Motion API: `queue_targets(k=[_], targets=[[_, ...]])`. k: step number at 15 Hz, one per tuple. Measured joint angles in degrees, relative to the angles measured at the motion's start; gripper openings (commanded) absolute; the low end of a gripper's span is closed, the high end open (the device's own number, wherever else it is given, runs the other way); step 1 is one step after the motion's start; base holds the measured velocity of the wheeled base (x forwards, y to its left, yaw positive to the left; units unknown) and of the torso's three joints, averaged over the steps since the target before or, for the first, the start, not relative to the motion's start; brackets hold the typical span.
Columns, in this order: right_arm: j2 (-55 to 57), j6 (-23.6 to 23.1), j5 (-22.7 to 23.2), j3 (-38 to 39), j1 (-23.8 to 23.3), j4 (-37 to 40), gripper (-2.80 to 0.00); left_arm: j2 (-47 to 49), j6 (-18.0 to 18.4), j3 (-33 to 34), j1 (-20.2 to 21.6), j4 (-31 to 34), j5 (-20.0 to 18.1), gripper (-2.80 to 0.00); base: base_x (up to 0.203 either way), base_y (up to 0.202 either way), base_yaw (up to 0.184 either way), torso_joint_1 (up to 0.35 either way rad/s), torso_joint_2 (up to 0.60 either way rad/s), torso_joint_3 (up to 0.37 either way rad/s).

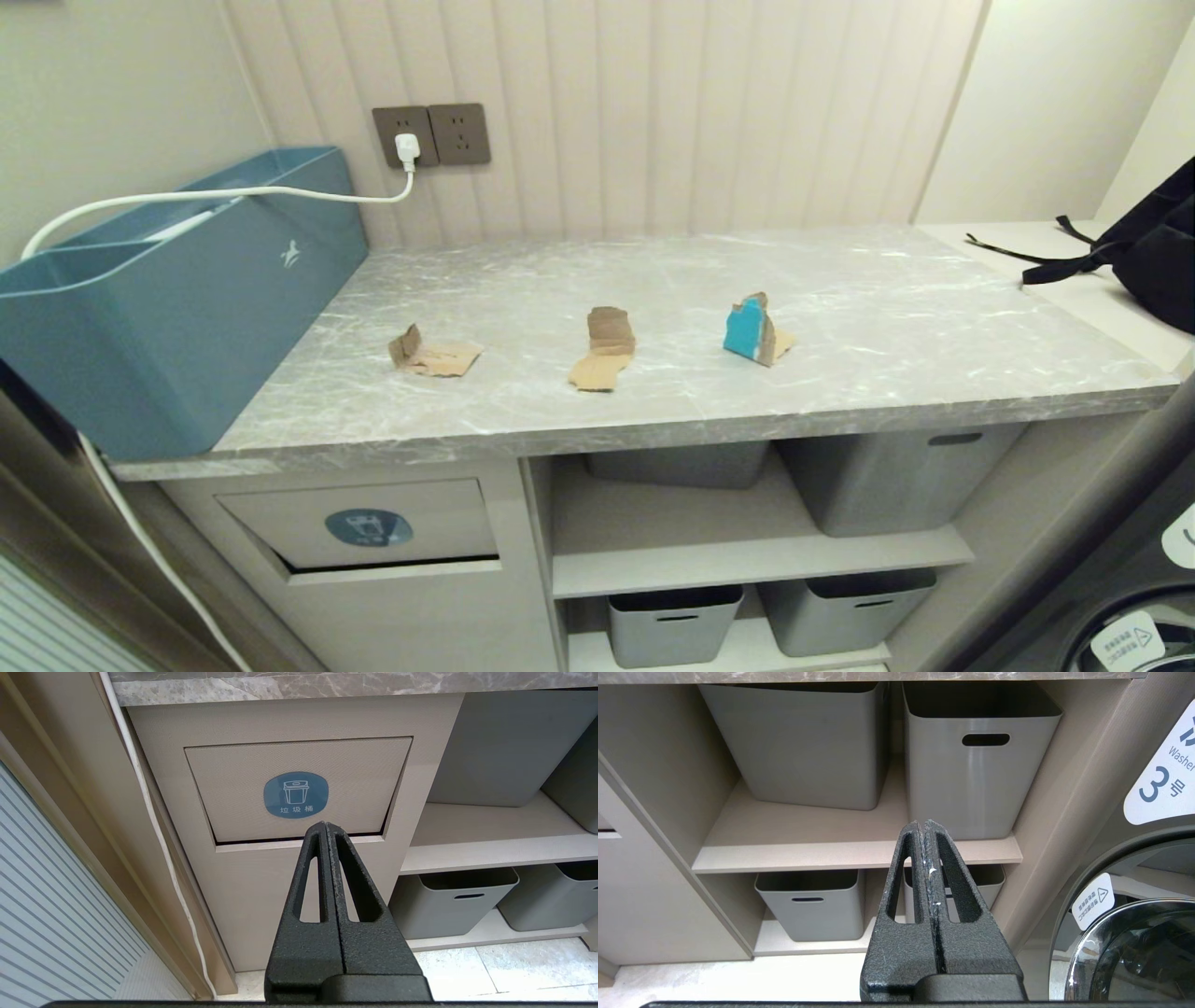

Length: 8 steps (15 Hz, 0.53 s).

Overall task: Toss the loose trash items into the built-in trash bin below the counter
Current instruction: Pick up the garbage

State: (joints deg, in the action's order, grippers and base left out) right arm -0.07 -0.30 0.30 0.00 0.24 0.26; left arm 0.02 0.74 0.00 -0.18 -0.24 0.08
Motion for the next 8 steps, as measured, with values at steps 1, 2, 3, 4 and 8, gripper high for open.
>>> queue_targets(k=[1, 2, 3, 4, 8], targets=[[0.0, 0.0, 0.0, 0.0, 0.0, 0.0, -2.8, 0.0, 0.0, 0.0, 0.0, 0.1, 0.0, -2.8, 0.0, 0.0, 0.0, 0.0, 0.0, 0.0], [0.0, 0.0, 0.0, 0.0, 0.0, 0.0, -2.8, 0.0, 0.1, -0.1, 0.0, 0.2, 0.0, -2.8, 0.0, 0.0, 0.0, 0.0, 0.0, 0.0], [0.0, 0.0, 0.0, 0.0, 0.0, 0.0, -2.8, 0.0, 0.2, -0.1, 0.0, 0.2, 0.0, -2.8, 0.0, 0.0, 0.0, 0.0, 0.0, 0.0], [0.0, 0.0, 0.0, 0.0, 0.0, 0.0, -2.8, 0.1, 0.5, -0.7, 0.0, 0.6, -0.1, -2.8, 0.0, 0.0, 0.0, 0.0, 0.0, 0.0], [0.0, 0.0, 0.0, 0.0, 0.0, 0.0, -2.8, 6.2, 1.2, -12.2, -0.6, 0.6, -3.6, -2.8, 0.0, 0.0, 0.0, 0.0, 0.0, 0.0]])
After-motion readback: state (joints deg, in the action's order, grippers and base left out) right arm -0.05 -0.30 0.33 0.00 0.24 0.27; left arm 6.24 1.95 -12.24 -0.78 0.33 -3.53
